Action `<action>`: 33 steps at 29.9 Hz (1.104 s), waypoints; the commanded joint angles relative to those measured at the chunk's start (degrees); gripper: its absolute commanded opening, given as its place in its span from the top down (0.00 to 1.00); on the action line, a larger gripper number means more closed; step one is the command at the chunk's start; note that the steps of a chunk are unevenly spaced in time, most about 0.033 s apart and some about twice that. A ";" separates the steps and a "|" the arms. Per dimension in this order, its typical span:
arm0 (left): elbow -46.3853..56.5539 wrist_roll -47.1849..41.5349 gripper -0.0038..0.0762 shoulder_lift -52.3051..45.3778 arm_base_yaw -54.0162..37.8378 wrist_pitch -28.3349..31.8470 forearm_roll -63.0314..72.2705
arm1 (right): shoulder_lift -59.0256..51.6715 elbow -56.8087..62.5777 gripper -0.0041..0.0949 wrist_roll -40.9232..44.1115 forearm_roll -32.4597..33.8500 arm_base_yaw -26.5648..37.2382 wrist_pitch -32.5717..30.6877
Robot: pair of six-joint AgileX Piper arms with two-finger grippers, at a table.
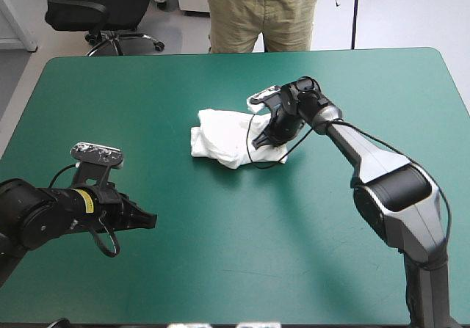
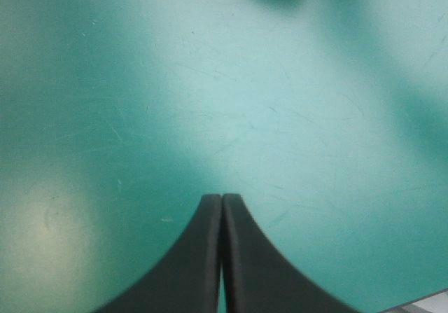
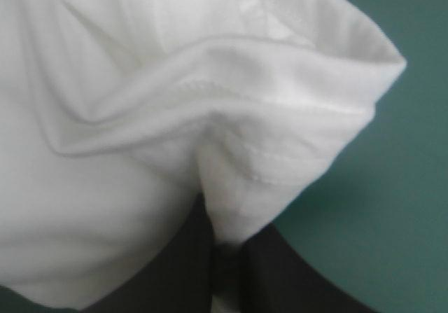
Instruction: Fold the cloth
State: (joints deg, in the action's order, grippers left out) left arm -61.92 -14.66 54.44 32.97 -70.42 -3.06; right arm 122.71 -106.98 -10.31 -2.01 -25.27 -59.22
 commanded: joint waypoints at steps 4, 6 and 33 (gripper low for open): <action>-1.37 -0.70 0.97 -0.62 0.12 0.74 0.68 | -15.20 16.41 0.98 6.27 14.42 5.67 6.08; -1.37 -0.70 0.97 -0.62 0.12 1.44 1.10 | -18.21 20.23 0.98 6.89 16.11 8.28 6.34; -1.37 0.61 0.97 -0.62 0.12 4.98 1.60 | -31.69 31.41 0.94 6.76 13.11 41.31 4.31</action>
State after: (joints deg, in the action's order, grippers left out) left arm -61.92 -14.44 54.44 32.97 -68.00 -1.64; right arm 93.77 -74.17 -3.23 11.79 15.61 -55.64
